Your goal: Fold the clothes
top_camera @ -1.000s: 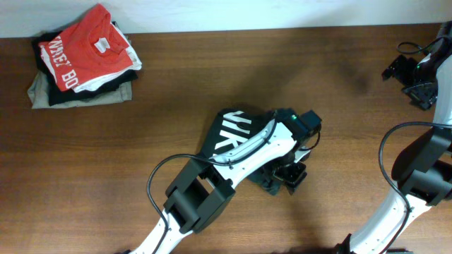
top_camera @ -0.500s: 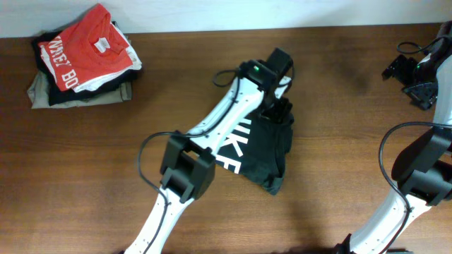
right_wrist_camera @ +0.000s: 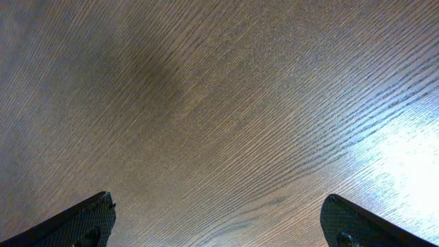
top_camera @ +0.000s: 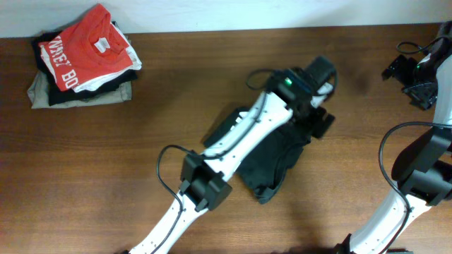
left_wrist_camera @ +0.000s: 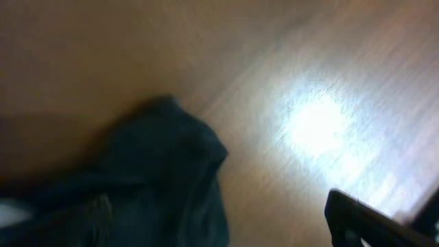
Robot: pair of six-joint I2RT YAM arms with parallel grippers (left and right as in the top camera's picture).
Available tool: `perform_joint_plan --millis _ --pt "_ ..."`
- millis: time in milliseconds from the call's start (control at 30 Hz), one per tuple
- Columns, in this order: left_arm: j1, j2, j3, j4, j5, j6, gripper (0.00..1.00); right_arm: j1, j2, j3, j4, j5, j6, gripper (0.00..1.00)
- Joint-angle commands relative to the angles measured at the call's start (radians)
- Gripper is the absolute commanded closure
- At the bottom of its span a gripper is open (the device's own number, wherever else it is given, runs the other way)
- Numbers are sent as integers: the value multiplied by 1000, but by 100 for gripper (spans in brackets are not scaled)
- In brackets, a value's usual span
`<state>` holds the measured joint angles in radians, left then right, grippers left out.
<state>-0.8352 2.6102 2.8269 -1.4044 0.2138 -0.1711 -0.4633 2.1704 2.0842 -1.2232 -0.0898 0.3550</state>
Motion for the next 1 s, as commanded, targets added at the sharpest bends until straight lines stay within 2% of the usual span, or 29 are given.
perform_joint_plan --millis 0,33,67,133,233,300,367,533,600,867,900,967 --pt "169 -21 174 -119 -69 54 1 -2 -19 12 0 13 -10 1" --pt "237 -21 185 -153 -68 56 1 -2 -19 12 0 13 -10 1" --pt "326 -20 185 -187 -36 108 1 -2 -19 12 0 13 -10 1" --pt "497 -17 158 -235 164 249 1 -2 -19 12 0 13 -10 1" --pt "665 -16 24 -235 426 399 1 -2 -19 12 0 13 -10 1" --pt "731 -16 -129 -226 514 459 1 -2 -19 12 0 13 -10 1" --pt "743 -16 -264 -219 567 545 1 -2 -19 12 0 13 -10 1" --pt "682 -16 -510 -151 626 589 1 -2 -19 12 0 13 -10 1" --pt "623 -16 -635 -51 643 589 1 -2 -19 12 0 13 -10 1" --pt "489 -16 -668 30 680 588 1 -2 -19 12 0 13 -10 1" --pt "483 -16 -668 45 681 588 5 -2 -19 12 0 13 -10 1" --pt "483 -16 -668 77 680 567 43 -2 -19 12 0 13 -10 1"
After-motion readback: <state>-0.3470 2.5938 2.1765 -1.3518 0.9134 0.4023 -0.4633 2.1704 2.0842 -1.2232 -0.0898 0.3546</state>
